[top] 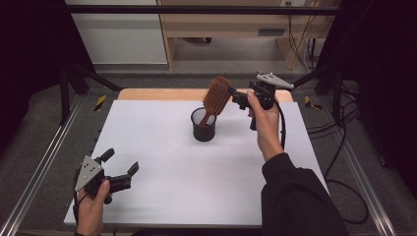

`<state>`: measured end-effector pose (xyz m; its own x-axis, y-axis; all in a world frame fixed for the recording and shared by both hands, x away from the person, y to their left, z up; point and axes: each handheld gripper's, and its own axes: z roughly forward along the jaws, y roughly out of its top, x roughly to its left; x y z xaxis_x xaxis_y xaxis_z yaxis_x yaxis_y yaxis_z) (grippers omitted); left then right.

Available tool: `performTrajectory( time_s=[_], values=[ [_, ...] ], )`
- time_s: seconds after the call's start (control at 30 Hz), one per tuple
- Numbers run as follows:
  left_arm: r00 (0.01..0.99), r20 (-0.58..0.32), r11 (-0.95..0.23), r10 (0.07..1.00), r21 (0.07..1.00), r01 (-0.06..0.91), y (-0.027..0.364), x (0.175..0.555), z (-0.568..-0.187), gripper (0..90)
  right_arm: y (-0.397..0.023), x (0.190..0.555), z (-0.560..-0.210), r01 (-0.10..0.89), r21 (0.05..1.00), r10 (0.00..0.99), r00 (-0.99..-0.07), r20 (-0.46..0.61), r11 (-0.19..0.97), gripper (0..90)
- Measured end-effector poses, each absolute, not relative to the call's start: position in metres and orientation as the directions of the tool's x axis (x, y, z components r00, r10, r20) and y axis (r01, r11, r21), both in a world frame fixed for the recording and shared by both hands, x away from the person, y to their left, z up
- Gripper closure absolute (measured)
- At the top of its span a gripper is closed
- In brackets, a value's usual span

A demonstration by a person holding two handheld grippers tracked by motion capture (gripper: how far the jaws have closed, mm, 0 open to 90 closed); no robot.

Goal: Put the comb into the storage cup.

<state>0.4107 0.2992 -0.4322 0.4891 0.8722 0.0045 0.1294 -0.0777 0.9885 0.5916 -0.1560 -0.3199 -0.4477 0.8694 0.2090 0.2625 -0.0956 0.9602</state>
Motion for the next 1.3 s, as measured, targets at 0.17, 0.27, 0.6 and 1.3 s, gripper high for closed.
performTrajectory(
  time_s=[0.17,0.27,0.6,1.3],
  values=[
    [0.485,0.004,-0.078,0.874,0.988,0.133,0.299,0.411,-0.433,1.7,-0.164,0.583,-0.318,0.221,0.973,0.883,-0.439,0.165,-0.072,7.3],
    [0.484,0.005,-0.081,0.875,0.988,0.135,0.299,0.411,-0.433,1.7,-0.17,0.577,-0.319,0.193,0.979,0.888,-0.438,0.143,-0.063,6.9],
    [0.483,0.006,-0.08,0.875,0.988,0.132,0.3,0.411,-0.433,1.7,-0.19,0.56,-0.327,0.118,0.992,0.905,-0.417,0.079,-0.032,6.2],
    [0.475,0.004,-0.076,0.88,0.988,0.133,0.302,0.411,-0.432,1.7,-0.222,0.518,-0.335,0.075,0.997,0.899,-0.434,0.054,-0.024,3.9]
  ],
)
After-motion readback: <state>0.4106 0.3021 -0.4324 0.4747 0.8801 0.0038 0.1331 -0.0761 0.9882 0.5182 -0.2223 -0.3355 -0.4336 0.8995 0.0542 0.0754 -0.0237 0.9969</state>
